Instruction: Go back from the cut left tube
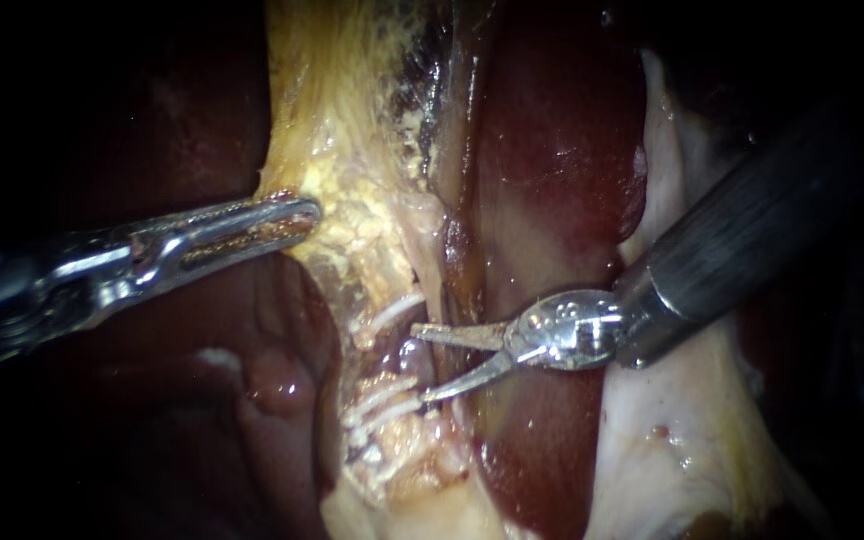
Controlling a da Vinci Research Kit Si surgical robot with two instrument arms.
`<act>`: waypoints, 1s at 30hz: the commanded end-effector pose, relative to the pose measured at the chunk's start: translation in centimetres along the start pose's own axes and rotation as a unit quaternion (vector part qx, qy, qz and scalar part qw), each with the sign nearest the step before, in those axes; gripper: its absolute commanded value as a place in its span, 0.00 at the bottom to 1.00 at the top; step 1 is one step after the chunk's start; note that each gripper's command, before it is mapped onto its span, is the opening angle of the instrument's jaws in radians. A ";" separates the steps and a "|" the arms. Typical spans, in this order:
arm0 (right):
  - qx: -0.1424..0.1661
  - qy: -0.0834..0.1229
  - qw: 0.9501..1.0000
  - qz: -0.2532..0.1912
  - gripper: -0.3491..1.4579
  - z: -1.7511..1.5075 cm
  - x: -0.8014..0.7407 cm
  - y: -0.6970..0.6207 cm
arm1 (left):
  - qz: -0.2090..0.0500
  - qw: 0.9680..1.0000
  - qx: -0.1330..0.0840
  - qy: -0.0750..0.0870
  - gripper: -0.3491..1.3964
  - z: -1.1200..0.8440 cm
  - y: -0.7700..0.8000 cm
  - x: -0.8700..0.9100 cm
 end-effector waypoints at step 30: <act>-0.056 0.019 0.994 -0.096 0.91 -1.28 0.55 -0.07 | 0.000 1.000 -0.001 0.000 0.00 0.00 0.00 0.00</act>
